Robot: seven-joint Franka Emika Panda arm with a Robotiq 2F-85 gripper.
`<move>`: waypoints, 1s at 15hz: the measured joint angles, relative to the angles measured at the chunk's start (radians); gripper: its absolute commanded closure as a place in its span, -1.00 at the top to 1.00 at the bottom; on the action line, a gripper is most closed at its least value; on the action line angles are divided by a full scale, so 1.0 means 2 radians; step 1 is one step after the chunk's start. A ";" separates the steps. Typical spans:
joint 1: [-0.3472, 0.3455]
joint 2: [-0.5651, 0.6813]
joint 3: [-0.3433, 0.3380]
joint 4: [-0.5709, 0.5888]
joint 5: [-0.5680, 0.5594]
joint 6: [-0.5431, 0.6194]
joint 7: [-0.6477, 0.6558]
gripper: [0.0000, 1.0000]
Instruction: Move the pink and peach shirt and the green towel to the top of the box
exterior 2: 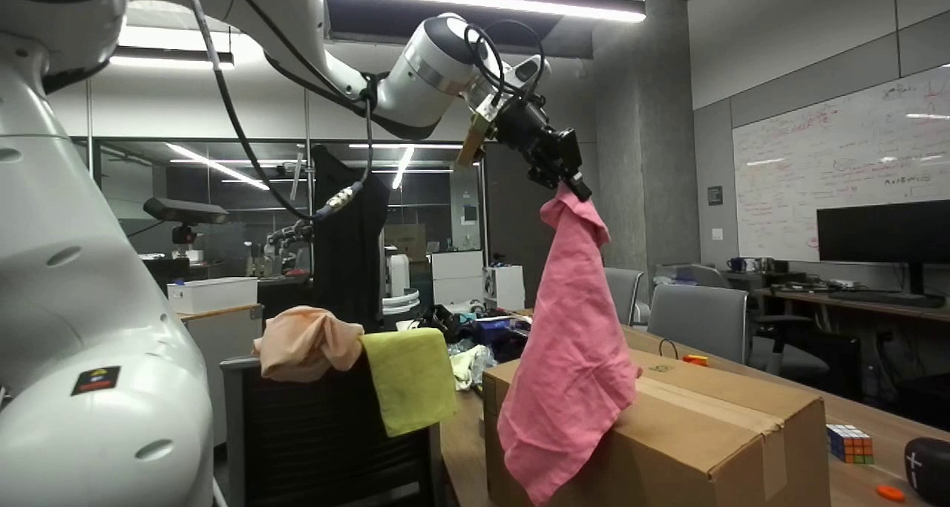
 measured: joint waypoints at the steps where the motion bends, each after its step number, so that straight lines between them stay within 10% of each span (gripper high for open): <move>1: 0.003 0.008 -0.005 0.007 0.000 -0.005 0.010 -0.98; 15: 0.080 0.140 -0.021 0.128 -0.095 -0.044 0.187 -0.98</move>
